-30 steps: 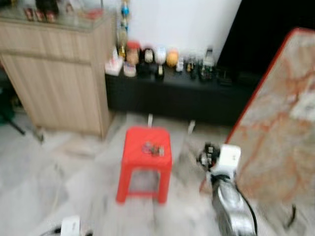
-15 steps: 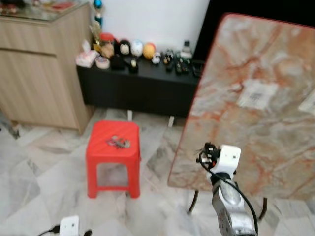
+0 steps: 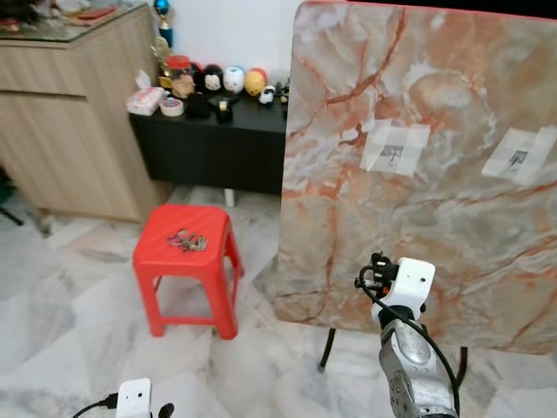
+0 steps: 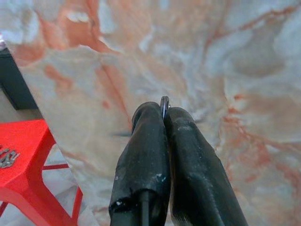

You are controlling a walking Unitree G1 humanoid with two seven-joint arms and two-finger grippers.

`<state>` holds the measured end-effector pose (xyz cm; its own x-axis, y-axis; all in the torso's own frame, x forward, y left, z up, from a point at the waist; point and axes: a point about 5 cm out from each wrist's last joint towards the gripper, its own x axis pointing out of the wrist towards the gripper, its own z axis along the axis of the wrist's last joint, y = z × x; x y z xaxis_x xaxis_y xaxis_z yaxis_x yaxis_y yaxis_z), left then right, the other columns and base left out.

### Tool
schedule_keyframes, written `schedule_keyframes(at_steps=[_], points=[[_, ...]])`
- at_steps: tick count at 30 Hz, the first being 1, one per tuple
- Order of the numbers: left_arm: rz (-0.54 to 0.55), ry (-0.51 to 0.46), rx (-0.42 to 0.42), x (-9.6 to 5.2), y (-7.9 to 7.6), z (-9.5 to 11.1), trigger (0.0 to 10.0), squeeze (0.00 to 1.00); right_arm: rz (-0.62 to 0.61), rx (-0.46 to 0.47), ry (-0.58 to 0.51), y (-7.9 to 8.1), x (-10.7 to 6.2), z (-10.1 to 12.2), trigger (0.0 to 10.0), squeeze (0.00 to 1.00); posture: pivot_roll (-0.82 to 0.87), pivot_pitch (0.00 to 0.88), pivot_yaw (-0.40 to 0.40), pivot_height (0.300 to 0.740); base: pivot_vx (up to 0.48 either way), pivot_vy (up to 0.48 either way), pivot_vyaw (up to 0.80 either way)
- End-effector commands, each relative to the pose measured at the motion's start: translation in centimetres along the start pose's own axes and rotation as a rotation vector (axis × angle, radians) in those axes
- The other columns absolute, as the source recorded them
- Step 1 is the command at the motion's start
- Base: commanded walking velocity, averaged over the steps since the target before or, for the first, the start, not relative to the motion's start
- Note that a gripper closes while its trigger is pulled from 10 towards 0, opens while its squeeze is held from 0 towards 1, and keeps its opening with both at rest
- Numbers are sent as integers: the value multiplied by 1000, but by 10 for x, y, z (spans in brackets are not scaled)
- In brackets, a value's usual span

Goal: Hang keys on a hook

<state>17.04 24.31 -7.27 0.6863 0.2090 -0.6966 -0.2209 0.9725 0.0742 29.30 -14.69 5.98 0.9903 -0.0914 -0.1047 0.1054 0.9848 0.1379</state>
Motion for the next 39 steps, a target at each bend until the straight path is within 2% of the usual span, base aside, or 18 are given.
schedule_keyframes(at_steps=[1, 14, 20, 23, 29, 39], points=[[4, 5, -6, 0, 0, 0, 10000, 0, -3, 5, -20, 1, 3, 5, 10000, 0, 75, 0, -77, 740, 0, 0, 0], [21, 19, -30, -1, 4, -4, 10000, 0, -26, 45, -25, 3, 7, 9, 10000, 0, 74, 0, -83, 740, 0, 0, 0], [29, 20, -33, -1, 7, -2, 10000, 0, -61, 139, -7, 1, 7, 7, 10000, 0, 74, 0, -71, 740, 0, 0, 0], [29, 24, -27, -1, 8, -2, 10000, 0, -70, 153, 0, 1, 6, 5, 10000, 0, 71, 0, -65, 740, 0, 210, 0], [31, 19, -25, 0, 9, -1, 10000, 0, -75, 158, -1, 1, 6, 5, 10000, 0, 70, 0, -63, 740, 0, 316, 0], [31, 13, -20, 0, 9, 0, 10000, 0, -76, 170, -2, 2, 8, 7, 10000, 0, 76, 0, -68, 740, 0, 0, 0]])
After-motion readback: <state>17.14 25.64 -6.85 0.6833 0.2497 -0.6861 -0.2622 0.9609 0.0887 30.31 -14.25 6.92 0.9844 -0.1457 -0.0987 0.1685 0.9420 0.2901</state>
